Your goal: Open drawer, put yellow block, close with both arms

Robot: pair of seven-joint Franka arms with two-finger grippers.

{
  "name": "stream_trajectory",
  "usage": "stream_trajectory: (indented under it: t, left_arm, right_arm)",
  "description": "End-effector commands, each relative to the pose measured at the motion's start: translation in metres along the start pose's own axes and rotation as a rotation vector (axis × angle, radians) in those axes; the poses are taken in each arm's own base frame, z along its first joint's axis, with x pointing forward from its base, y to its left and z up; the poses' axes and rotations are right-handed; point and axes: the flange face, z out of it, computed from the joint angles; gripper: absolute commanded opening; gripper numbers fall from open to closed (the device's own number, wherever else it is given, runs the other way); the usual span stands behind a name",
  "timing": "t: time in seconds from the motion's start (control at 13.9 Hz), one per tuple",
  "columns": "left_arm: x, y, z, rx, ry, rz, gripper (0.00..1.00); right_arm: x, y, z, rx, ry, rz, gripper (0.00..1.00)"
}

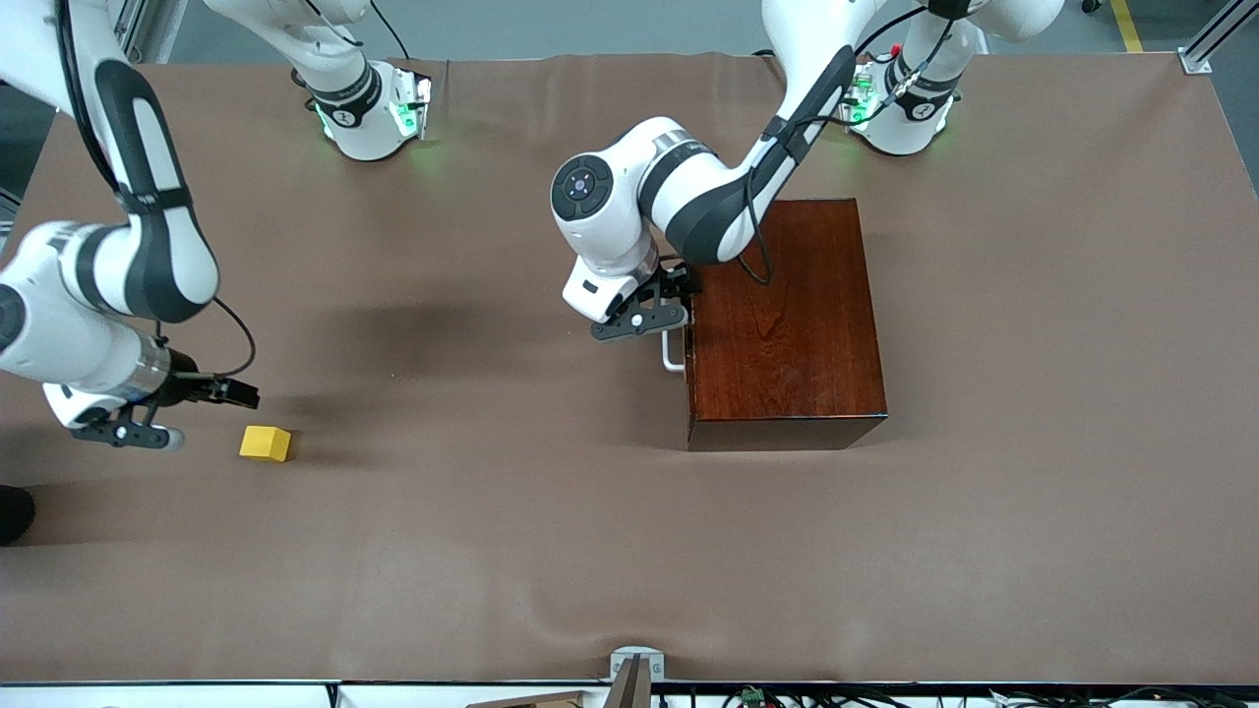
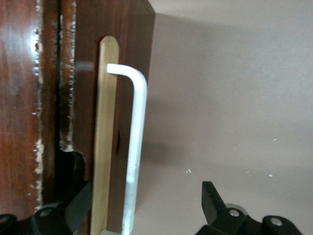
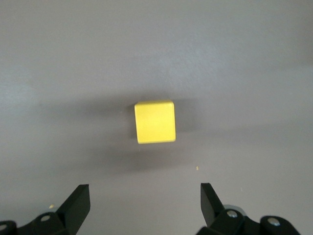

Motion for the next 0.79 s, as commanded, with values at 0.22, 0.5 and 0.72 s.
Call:
stream_trajectory:
  t: [0.22,0.5,0.72]
  left_arm:
    - [0.002,0.012,0.001,-0.027,0.041,0.007,1.00]
    - [-0.003,0.017,0.018,-0.003,0.028,0.021,1.00]
    - [-0.003,0.019,0.028,0.007,0.019,0.025,1.00]
  right_arm:
    - [0.018,0.005,0.040,0.005,0.005,-0.072,1.00]
    - [0.030,0.008,0.067,0.002,0.008,-0.069,1.00]
    - [0.035,0.011,0.085,0.001,-0.005,-0.065,1.00]
